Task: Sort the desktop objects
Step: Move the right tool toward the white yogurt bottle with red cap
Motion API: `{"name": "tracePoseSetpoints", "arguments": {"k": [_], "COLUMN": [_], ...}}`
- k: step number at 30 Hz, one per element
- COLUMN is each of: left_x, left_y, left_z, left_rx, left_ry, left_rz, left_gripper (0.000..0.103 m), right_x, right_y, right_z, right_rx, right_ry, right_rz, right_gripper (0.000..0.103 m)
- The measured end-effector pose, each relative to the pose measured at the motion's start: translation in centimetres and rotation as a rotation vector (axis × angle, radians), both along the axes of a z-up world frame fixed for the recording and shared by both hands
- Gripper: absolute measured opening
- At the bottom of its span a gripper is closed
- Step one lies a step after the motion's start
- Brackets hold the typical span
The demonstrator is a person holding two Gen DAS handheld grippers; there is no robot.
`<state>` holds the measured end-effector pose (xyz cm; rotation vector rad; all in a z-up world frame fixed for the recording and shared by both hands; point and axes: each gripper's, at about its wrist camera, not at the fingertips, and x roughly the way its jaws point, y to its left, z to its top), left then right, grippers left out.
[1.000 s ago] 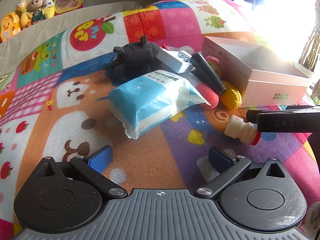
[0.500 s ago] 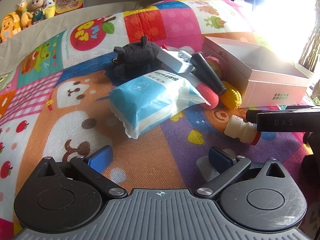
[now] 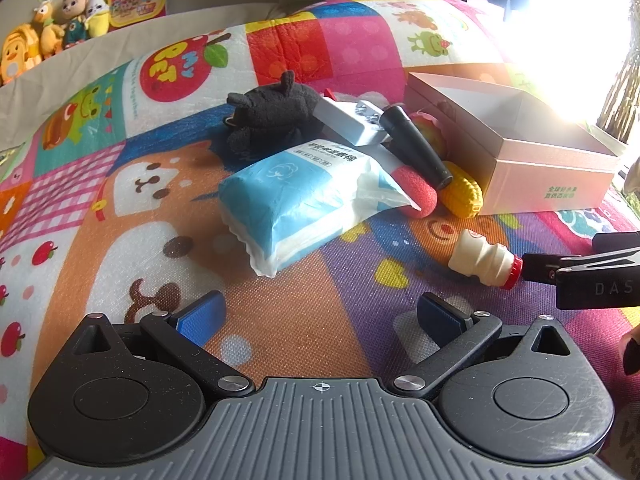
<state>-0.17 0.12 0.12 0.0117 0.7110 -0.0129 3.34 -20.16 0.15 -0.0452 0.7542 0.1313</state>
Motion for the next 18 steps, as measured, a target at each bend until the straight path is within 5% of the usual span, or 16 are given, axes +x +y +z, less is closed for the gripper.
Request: {"name": "tracePoseSetpoints", "arguments": {"k": [18], "left_x": [0.00], "left_y": [-0.46], "left_z": [-0.06], "left_rx": [-0.008], "left_ry": [-0.001], "left_rz": [-0.001], "left_gripper": [0.103], "right_x": [-0.26], "right_y": [-0.39], "right_z": [-0.07], "right_rx": [0.008], "right_ry": [-0.020], "right_rz": [-0.008], "right_gripper": [0.103]}}
